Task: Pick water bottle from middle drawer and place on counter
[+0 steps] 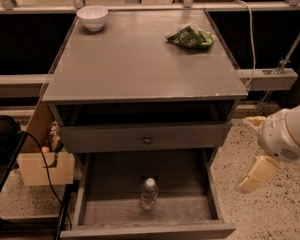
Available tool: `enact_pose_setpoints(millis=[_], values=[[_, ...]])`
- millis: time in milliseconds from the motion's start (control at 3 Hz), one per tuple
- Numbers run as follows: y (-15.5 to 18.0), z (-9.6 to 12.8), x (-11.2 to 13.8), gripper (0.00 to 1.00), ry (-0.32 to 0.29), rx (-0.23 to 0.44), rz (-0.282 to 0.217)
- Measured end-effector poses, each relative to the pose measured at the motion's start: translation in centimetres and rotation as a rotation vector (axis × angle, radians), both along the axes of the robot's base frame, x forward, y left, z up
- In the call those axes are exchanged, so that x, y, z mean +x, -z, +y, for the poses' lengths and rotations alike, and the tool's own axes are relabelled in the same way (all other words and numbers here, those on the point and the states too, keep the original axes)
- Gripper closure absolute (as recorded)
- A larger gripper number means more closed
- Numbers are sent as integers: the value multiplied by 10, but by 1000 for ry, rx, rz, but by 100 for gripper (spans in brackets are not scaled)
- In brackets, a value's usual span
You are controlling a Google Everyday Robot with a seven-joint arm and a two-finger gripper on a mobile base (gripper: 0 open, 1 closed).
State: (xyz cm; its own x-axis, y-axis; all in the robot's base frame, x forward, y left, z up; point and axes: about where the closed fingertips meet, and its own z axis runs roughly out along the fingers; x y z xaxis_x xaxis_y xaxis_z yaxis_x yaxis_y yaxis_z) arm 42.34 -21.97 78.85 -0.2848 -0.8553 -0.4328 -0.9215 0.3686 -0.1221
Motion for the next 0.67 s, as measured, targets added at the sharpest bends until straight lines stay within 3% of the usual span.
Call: enact_pose_setpoints(millis=[333, 667], values=[[5, -4, 0, 0, 11, -11, 7], [34, 0, 3, 0, 23, 29, 27]])
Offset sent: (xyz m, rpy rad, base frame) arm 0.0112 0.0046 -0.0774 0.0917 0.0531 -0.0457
